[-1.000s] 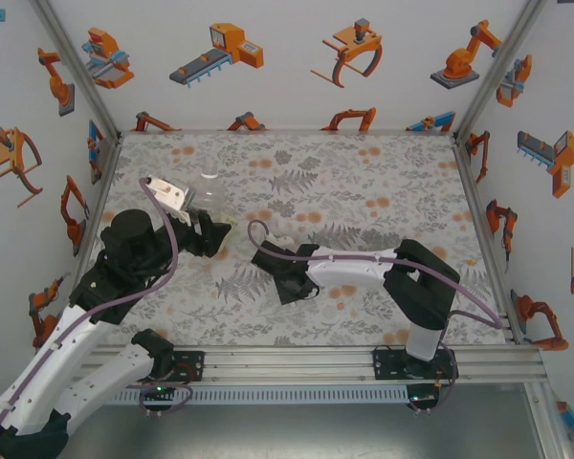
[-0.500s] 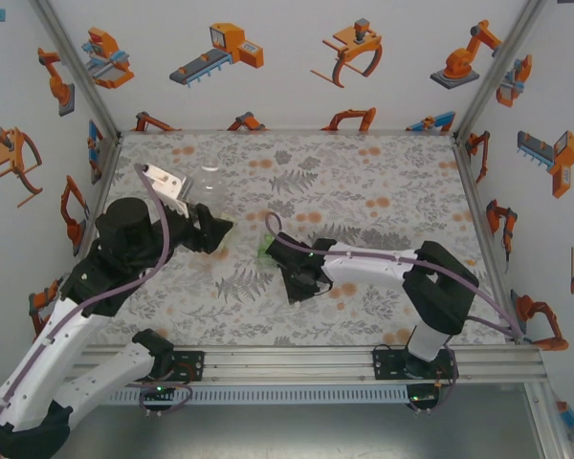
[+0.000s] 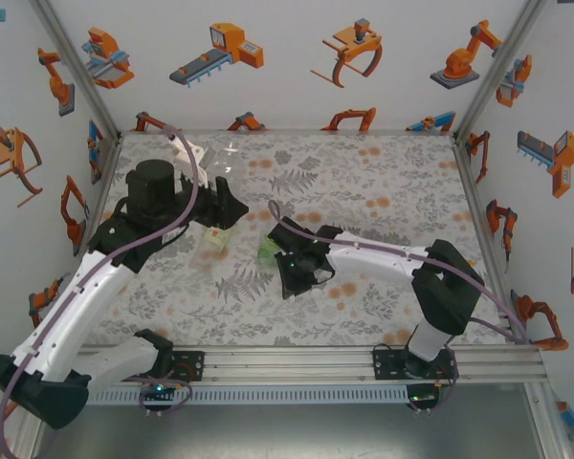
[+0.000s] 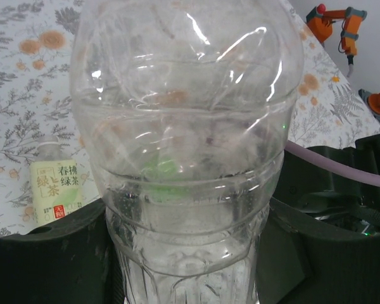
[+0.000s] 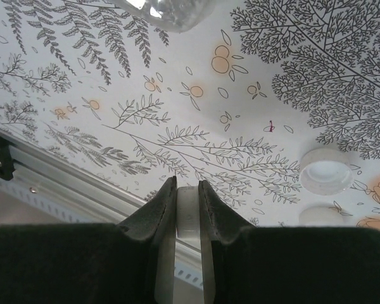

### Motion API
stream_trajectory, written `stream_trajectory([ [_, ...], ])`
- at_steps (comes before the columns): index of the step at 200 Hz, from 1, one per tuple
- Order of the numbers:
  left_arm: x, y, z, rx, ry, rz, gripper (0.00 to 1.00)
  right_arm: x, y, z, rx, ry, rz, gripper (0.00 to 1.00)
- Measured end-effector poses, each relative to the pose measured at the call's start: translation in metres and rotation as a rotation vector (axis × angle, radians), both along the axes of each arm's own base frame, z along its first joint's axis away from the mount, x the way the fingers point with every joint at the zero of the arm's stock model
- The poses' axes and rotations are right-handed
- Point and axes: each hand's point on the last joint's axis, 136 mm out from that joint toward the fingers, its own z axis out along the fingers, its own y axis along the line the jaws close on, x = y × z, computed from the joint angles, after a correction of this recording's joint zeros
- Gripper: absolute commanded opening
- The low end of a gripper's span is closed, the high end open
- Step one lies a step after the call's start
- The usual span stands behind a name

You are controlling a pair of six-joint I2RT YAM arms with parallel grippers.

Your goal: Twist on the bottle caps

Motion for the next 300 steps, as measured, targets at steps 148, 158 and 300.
stream_trajectory([
  [148,0.018,-0.042,-0.032,-0.063,0.108,-0.164,0.0,0.006,-0.007,-0.042,0.257,0.013,0.015,0.14],
  [158,0.016,-0.043,-0.032,-0.065,0.101,-0.168,0.0,0.006,-0.003,-0.042,0.289,0.01,0.011,0.14],
  [300,-0.015,-0.029,-0.039,-0.031,-0.004,-0.159,0.02,0.019,0.01,-0.034,0.514,0.004,-0.073,0.42],
])
